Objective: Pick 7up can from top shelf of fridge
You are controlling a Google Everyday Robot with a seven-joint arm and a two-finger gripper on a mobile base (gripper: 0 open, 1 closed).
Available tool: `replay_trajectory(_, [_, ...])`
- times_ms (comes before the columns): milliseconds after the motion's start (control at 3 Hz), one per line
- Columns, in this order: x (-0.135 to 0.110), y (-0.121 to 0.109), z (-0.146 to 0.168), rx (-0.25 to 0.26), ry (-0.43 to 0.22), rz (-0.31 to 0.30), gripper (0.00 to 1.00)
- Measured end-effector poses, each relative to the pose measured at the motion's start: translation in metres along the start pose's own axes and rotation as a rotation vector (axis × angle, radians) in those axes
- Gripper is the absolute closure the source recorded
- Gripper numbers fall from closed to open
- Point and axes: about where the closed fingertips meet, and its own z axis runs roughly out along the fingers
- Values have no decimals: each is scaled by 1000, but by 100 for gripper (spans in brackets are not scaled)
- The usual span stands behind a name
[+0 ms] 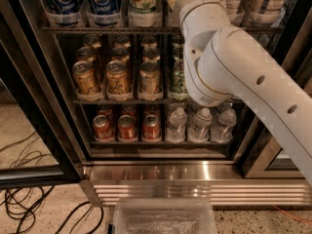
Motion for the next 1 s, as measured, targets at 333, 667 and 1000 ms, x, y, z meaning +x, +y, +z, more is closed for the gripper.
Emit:
replay_trajectory(333, [0,0,0,0,0,0,100])
replay_trajectory(667, [3,10,8,-17,3,11,100])
replay_trajectory(1000, [-1,15,9,-26,-8,15,100])
